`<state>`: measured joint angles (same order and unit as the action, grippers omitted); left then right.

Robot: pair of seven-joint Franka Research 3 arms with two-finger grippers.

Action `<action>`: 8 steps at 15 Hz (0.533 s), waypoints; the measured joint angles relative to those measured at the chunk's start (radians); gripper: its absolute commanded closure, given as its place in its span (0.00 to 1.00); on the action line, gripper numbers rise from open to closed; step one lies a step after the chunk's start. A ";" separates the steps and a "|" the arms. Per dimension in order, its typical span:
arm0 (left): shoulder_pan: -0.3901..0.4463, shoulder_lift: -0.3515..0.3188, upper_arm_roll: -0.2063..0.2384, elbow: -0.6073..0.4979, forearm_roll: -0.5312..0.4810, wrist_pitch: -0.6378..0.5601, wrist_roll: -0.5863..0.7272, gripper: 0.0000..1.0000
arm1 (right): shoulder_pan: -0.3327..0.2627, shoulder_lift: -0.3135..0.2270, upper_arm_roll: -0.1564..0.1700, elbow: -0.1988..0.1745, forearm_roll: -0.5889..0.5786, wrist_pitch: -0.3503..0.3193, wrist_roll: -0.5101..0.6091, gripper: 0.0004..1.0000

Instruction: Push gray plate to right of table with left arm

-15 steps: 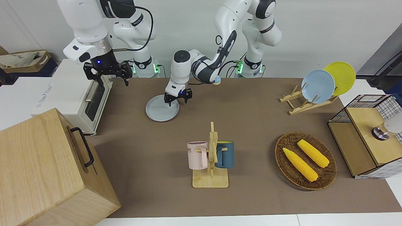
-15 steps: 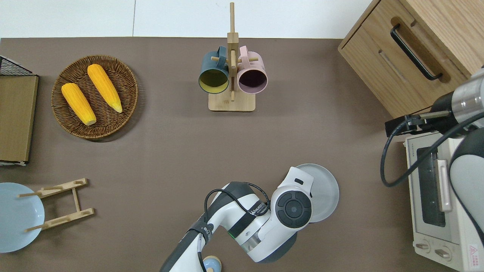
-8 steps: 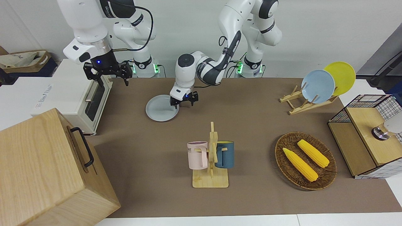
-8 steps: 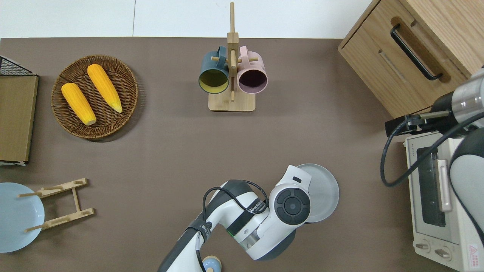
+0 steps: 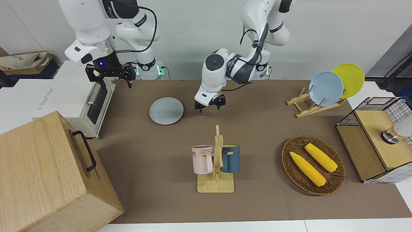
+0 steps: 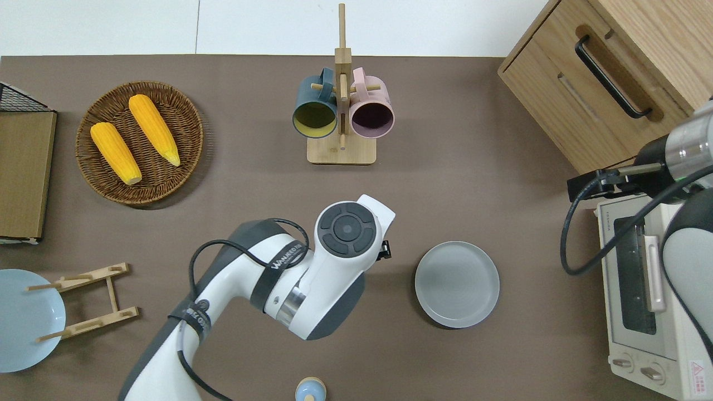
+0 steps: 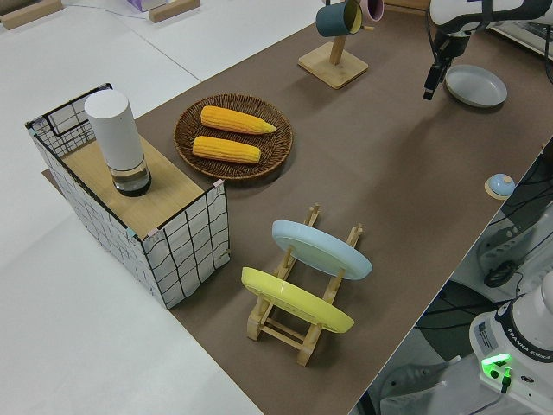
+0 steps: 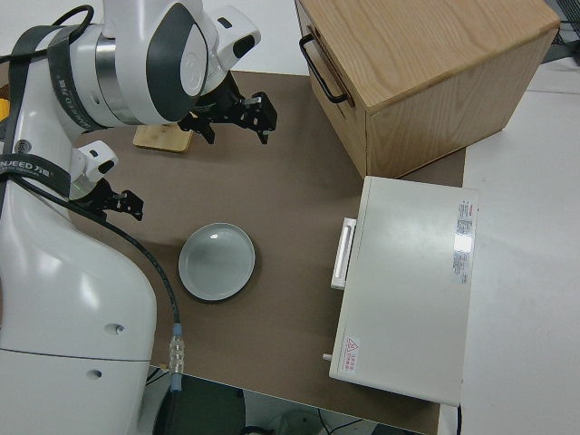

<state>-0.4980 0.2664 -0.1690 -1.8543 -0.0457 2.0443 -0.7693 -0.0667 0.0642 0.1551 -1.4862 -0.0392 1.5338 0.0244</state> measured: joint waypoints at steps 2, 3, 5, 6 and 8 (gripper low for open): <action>0.054 -0.034 0.001 -0.003 -0.018 -0.048 0.086 0.01 | 0.000 0.000 0.000 0.000 0.000 0.000 0.000 0.02; 0.091 -0.056 0.001 -0.004 -0.028 -0.080 0.138 0.01 | 0.000 0.000 0.000 0.000 0.000 0.000 0.000 0.02; 0.147 -0.092 0.002 -0.006 -0.040 -0.126 0.207 0.01 | 0.000 0.000 0.000 0.000 0.000 0.000 0.000 0.02; 0.172 -0.109 0.002 -0.007 -0.042 -0.148 0.238 0.01 | 0.000 0.000 0.000 0.000 0.000 0.000 0.000 0.02; 0.215 -0.138 0.003 -0.009 -0.045 -0.189 0.302 0.01 | 0.000 0.000 0.000 0.000 0.000 0.000 0.000 0.02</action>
<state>-0.2830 0.1287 -0.1663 -1.8635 -0.0906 1.8552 -0.4675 -0.0667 0.0642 0.1551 -1.4862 -0.0392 1.5338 0.0244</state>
